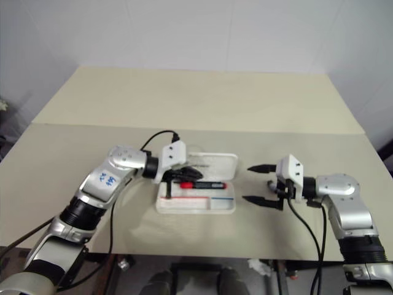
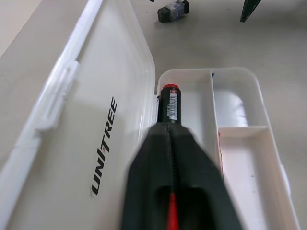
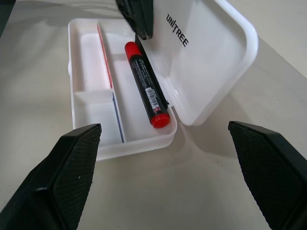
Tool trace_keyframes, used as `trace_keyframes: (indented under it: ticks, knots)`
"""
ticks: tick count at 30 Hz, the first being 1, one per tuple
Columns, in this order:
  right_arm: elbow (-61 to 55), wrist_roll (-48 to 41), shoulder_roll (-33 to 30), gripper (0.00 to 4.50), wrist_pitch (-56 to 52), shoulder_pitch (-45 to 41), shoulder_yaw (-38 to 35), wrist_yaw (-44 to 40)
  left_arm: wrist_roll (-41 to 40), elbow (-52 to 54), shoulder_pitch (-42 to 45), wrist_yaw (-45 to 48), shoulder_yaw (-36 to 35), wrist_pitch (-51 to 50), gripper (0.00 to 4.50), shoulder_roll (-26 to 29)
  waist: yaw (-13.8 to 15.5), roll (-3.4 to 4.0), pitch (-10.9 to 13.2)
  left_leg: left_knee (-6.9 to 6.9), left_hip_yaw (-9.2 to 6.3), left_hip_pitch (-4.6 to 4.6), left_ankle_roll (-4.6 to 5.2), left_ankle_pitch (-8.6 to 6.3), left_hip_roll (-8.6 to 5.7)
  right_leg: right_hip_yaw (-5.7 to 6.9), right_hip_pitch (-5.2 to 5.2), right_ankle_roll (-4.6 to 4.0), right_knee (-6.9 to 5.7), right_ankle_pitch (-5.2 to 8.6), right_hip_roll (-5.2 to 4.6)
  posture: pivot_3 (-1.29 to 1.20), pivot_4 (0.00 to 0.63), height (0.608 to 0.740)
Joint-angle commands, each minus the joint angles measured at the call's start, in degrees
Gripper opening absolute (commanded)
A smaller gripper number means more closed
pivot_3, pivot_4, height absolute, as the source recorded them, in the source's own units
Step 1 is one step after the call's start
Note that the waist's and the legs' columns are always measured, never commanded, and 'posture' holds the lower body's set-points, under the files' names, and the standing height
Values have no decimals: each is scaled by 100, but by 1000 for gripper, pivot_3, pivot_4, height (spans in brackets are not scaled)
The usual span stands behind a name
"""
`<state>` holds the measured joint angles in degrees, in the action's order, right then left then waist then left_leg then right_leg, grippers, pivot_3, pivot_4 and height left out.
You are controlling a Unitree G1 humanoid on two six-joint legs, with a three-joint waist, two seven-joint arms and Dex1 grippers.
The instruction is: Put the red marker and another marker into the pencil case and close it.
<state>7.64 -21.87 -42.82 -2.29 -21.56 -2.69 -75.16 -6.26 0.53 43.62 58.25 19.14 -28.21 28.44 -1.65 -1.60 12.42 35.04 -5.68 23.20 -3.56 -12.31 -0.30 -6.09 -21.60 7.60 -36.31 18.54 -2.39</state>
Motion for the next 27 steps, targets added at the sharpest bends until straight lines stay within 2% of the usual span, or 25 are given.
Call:
trace_keyframes:
  ticks: [1, 15, 24, 27]
  knots:
    - [-17, -29, -13, 4500, 91, -85, -80, 1, -27, 364, 27, -13, -68, 91, 15, -5, 0, 0, 0, 0, 0, 0, 0, 0, 0, 0, 0, 0, 0, 0, 0, 0, 150, 740]
    - [140, 15, 15, 4500, 133, -249, -24, -78, -131, 1668, -268, -126, -118, -582, 15, 198, -8, 0, 0, 0, 0, 0, 0, 0, 1, -1, 0, 0, 0, 0, 0, 0, 150, 740]
    - [195, 22, 20, 4500, 170, -288, -18, -118, -599, 2555, -546, -667, -1031, -303, 15, 47, -4, 0, 0, 0, 0, 0, 0, 0, 2, 0, 0, -1, 1, 0, -1, 0, 150, 740]
    - [206, 20, 8, 4500, 176, -286, -27, -137, -707, 2565, -510, -931, -1330, -694, 15, 106, -5, 0, 0, 1, 0, -1, 0, 0, 1, -1, 1, 0, 0, 0, -1, 0, 150, 740]
